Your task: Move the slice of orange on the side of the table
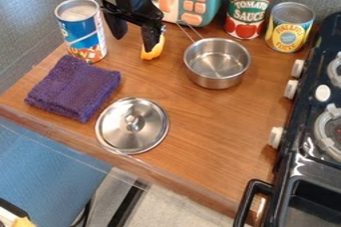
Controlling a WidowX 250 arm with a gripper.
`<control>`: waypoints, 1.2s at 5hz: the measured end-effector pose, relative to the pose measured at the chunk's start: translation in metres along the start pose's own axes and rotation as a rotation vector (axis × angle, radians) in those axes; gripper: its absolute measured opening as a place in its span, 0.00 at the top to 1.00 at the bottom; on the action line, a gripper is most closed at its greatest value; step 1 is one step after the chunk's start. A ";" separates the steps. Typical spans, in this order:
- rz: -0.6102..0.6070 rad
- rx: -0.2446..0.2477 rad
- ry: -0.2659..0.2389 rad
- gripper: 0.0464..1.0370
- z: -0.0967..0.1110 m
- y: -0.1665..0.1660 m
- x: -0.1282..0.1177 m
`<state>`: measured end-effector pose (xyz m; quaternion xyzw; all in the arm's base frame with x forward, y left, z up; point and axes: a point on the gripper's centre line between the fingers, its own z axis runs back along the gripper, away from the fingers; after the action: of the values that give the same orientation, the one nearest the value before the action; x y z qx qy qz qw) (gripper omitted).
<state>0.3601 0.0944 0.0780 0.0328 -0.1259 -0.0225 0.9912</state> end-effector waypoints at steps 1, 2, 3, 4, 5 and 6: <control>0.070 -0.032 0.045 0.04 -0.019 -0.001 0.009; 0.076 -0.017 0.059 0.04 -0.028 -0.007 0.022; 0.087 0.000 0.056 0.04 -0.031 -0.009 0.033; 0.104 0.023 0.049 0.04 -0.036 -0.006 0.046; 0.098 0.056 0.066 0.05 -0.045 -0.008 0.050; 0.101 0.063 0.097 0.14 -0.054 -0.008 0.045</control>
<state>0.4164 0.0874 0.0366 0.0587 -0.0797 0.0329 0.9945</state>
